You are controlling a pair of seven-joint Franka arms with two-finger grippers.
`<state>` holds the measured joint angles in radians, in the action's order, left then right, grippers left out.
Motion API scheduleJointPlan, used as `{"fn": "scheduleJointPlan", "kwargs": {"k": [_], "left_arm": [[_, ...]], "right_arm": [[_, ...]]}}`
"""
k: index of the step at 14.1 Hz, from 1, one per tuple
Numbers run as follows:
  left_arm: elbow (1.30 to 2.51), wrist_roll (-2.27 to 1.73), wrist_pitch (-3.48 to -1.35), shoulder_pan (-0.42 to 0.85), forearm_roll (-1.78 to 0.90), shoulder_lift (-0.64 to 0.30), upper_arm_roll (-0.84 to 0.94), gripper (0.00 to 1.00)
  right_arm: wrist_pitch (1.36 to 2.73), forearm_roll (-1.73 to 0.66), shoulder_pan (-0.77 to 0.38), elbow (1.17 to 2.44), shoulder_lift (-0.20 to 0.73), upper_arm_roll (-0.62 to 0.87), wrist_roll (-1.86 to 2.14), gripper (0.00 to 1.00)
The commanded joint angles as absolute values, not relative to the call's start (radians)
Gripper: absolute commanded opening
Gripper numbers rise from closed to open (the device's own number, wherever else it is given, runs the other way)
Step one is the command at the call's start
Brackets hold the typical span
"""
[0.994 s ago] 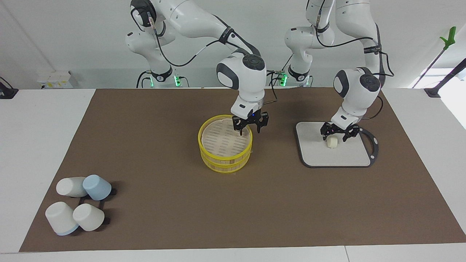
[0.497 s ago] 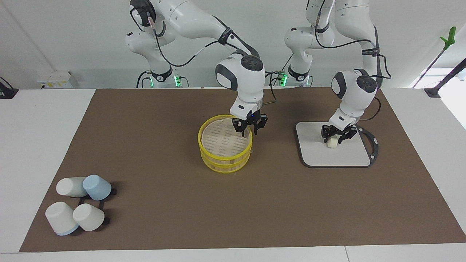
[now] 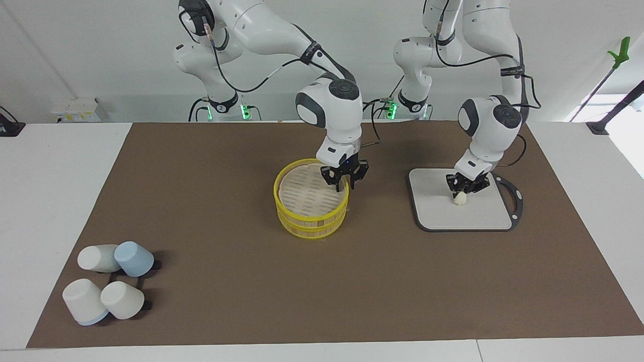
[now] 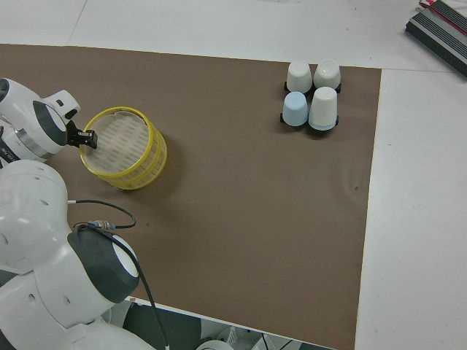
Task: Place bun in steamer
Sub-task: 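Grasp the white bun with the left gripper and lift it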
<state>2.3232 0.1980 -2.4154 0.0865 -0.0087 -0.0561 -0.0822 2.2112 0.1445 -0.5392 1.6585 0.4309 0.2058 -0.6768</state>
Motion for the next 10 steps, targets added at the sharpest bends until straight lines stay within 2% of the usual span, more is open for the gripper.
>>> {"fn": "scheduleJointPlan", "kwargs": {"k": [1, 2, 4, 6, 8, 9, 10], "left_arm": [[2.16, 0.176, -2.196, 0.104, -0.051, -0.058, -0.087, 0.2], [2.101, 0.148, -2.113, 0.119, -0.052, -0.057, -0.087, 0.2], [1.995, 0.013, -1.981, 0.155, -0.052, -0.048, -0.086, 0.2], [1.884, -0.075, -1.852, 0.19, -0.063, -0.043, -0.086, 0.2], [1.786, -0.141, -1.745, 0.221, -0.081, -0.043, -0.086, 0.2], [1.764, -0.167, -1.724, 0.233, -0.086, -0.043, -0.084, 0.2], [1.763, -0.188, -1.723, 0.245, -0.087, -0.04, -0.083, 0.2]], "right_arm": [[2.237, 0.152, -0.523, 1.706, 0.402, 0.213, -0.653, 0.18], [2.234, 0.152, -0.523, 1.706, 0.402, 0.213, -0.653, 0.09], [2.229, 0.152, -0.523, 1.706, 0.402, 0.213, -0.653, 0.0], [2.186, 0.155, -0.52, 1.683, 0.402, 0.212, -0.65, 0.0], [1.937, 0.16, -0.514, 1.49, 0.419, 0.212, -0.603, 0.0], [1.827, 0.149, -0.485, 1.424, 0.414, 0.21, -0.531, 0.0], [1.754, 0.147, -0.441, 1.41, 0.394, 0.212, -0.461, 0.0]]}}
